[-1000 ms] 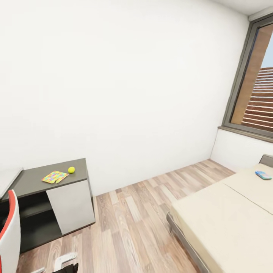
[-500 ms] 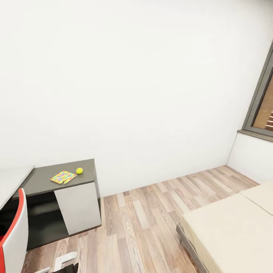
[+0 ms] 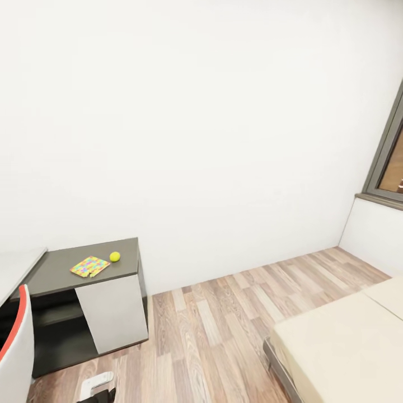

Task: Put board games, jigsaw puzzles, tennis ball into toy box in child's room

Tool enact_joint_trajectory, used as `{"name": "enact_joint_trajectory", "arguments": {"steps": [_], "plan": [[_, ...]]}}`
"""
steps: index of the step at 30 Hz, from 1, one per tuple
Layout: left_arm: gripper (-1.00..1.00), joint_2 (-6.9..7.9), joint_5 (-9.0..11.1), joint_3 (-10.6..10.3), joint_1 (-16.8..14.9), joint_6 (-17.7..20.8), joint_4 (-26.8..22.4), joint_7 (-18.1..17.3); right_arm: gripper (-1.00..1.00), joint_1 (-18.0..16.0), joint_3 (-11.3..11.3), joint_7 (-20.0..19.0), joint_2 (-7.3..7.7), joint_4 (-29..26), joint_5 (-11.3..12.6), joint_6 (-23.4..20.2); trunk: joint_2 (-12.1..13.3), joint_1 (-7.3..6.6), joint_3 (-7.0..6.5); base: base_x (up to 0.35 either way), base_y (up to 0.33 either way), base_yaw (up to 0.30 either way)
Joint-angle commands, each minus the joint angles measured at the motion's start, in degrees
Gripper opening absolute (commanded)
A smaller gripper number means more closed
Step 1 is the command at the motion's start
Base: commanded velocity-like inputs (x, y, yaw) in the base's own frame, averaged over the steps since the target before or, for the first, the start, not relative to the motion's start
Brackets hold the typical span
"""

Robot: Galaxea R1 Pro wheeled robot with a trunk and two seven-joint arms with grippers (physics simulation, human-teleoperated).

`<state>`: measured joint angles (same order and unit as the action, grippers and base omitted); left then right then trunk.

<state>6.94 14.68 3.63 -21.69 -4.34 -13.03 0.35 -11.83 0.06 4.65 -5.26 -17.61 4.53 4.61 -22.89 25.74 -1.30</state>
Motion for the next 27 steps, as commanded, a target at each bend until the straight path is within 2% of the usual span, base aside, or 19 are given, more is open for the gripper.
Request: {"name": "enact_joint_trajectory", "arguments": {"steps": [1, 14, 16, 18, 20, 23, 25, 26, 27], "plan": [[1.0, -0.02, 0.03, 0.24, -0.02, -0.23, 0.05, 0.0, 1.0, -0.02, 0.02, 0.07, -0.02, 0.05, 0.48, 0.25, -0.03, 0.04, 0.02, 0.215, -0.001, 0.001], [1.0, 0.29, 0.31, 0.31, -0.02, -0.64, -0.07, -0.49, 1.0, 0.16, -0.25, -0.47, 0.44, -0.8, 0.85, 0.39, -0.03, 0.04, 0.02, 0.06, 0.0, 0.0], [1.0, 0.37, 0.39, 0.46, -0.03, -0.43, -0.42, -0.99, 1.0, 0.25, -0.41, -0.6, 0.61, -1.77, 1.05, 0.19, -0.03, 0.04, 0.02, 0.007, 0.0, 0.0], [1.0, 0.51, 0.46, 0.61, -0.22, 1.04, -1.21, -2.5, 1.0, 0.27, -0.44, -0.77, 0.69, -5.23, 1.29, -0.7, -0.03, 0.04, 0.02, 0.004, 0.0, 0.0], [1.0, 0.65, 0.51, 0.68, -0.39, 3.75, -2.23, -3.93, 1.0, 0.22, -0.4, -0.84, 0.55, -9.1, 1.38, -2.23, -0.03, 0.04, 0.02, 0.002, 0.0, 0.0], [1.0, 1.29, 0.56, 0.81, -0.58, 10.2, -5.01, -6.33, 1.0, 0.18, -0.46, -0.9, 0.56, -16.91, 1.55, -6.85, -0.03, 0.04, 0.02, 0.001, 0.0, 0.0], [1.0, 2.06, 0.6, 0.89, -0.66, 14.93, -7.95, -8.07, 1.0, 0.17, -0.54, -0.92, 0.67, -22.65, 1.72, -11.05, -0.03, 0.04, 0.02, 0.0, 0.0, 0.0], [1.0, 2.91, 0.63, 0.94, -0.72, 19.23, -11.38, -9.87, 1.0, 0.19, -0.62, -0.94, 0.71, -28.11, 2.11, -15.41, -0.03, 0.04, 0.02, 0.0, 0.0, 0.0], [1.0, 3.29, 0.65, 0.99, -0.73, 21.12, -13.1, -10.78, 1.0, 0.2, -0.65, -0.95, 0.69, -30.63, 2.41, -17.36, -0.03, 0.04, 0.02, 0.0, 0.0, 0.0]]}}
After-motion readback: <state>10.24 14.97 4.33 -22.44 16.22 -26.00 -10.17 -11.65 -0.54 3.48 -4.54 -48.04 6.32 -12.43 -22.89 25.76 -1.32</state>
